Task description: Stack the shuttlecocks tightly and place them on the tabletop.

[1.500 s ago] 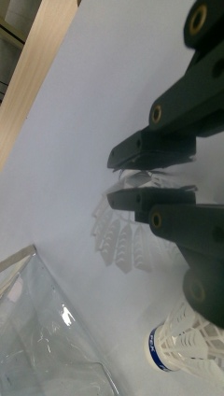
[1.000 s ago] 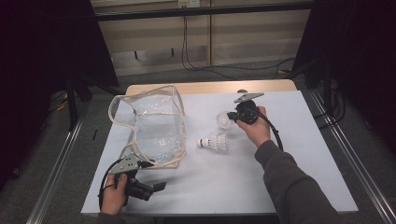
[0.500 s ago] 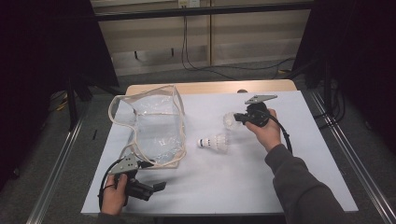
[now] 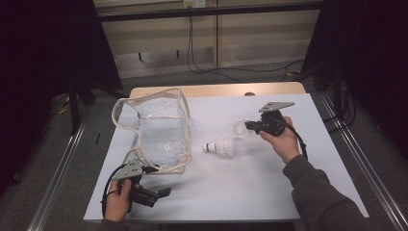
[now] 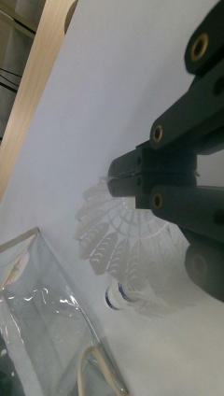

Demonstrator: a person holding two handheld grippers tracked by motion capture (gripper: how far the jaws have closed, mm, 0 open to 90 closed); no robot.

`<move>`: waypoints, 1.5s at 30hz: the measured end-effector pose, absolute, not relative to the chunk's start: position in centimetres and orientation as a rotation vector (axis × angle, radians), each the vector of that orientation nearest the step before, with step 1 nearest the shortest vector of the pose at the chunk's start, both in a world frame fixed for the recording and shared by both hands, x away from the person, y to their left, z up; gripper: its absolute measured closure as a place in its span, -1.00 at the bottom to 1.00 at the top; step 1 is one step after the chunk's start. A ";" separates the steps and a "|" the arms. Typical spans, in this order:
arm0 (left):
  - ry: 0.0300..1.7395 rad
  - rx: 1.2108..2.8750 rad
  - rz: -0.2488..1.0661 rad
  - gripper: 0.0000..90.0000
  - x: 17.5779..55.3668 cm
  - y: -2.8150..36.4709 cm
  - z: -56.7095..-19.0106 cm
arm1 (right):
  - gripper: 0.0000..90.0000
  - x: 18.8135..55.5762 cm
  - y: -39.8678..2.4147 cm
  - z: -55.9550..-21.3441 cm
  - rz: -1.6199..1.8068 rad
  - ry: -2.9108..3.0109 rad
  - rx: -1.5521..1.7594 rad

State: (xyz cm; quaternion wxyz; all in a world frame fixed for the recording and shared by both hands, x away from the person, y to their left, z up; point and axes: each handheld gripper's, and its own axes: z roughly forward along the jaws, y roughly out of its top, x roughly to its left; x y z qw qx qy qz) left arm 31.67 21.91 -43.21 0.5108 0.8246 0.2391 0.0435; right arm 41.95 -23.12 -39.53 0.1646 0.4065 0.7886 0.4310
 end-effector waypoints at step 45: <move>0.575 1.984 0.106 -0.92 31.7 21.8 -43.2 | 1.00 38.6 -23.7 -41.4 1.274 2.325 1.125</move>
